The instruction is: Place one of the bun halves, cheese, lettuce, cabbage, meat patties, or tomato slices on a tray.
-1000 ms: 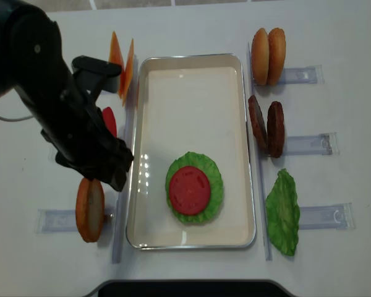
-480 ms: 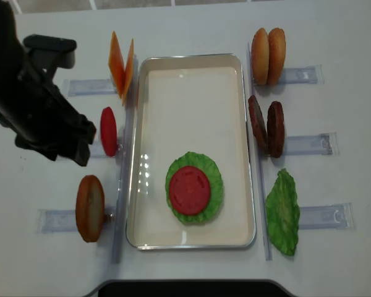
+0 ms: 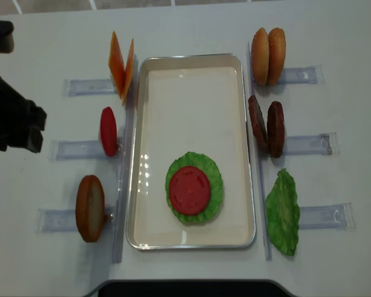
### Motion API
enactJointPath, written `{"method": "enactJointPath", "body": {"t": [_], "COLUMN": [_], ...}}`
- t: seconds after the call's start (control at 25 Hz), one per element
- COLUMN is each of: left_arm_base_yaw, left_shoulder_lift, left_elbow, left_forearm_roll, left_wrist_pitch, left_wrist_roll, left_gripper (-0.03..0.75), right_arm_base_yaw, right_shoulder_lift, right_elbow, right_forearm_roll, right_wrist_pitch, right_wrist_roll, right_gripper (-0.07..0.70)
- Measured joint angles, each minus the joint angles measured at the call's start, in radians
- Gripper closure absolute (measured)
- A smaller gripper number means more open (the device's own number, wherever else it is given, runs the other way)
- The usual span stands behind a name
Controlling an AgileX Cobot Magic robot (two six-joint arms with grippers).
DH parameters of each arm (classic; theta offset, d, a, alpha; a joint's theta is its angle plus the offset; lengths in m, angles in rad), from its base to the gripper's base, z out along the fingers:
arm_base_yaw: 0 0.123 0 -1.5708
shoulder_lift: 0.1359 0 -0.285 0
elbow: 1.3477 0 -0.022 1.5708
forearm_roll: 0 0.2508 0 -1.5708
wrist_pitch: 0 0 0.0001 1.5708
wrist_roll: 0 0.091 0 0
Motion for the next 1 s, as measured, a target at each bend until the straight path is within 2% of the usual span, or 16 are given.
{"method": "enactJointPath", "body": {"t": [0.28,0.6,0.88,1.0], "left_arm_base_yaw": [0.0,0.0,0.0,0.0], "left_shoulder_lift": [-0.125,-0.475,-0.803,-0.906], "left_elbow": [0.082,0.214,0.342,0.396], "left_forearm_roll": [-0.012,-0.012,-0.012,-0.012], "left_wrist_pitch": [0.001,0.012,-0.053,-0.061], "left_wrist_roll": [0.003,0.003,0.003,0.003], "left_gripper": [0.234,0.238,0.274,0.296], "right_arm_base_yaw": [0.0,0.0,0.0,0.0], "right_shoulder_lift": [0.0,0.0,0.0,0.0], "right_elbow": [0.0,0.0,0.0,0.0], "right_forearm_roll": [0.0,0.0,0.0,0.0], "right_wrist_pitch": [0.0,0.0,0.0,0.0], "right_wrist_roll": [0.0,0.0,0.0,0.0], "right_gripper": [0.397,0.397,0.397,0.397]}}
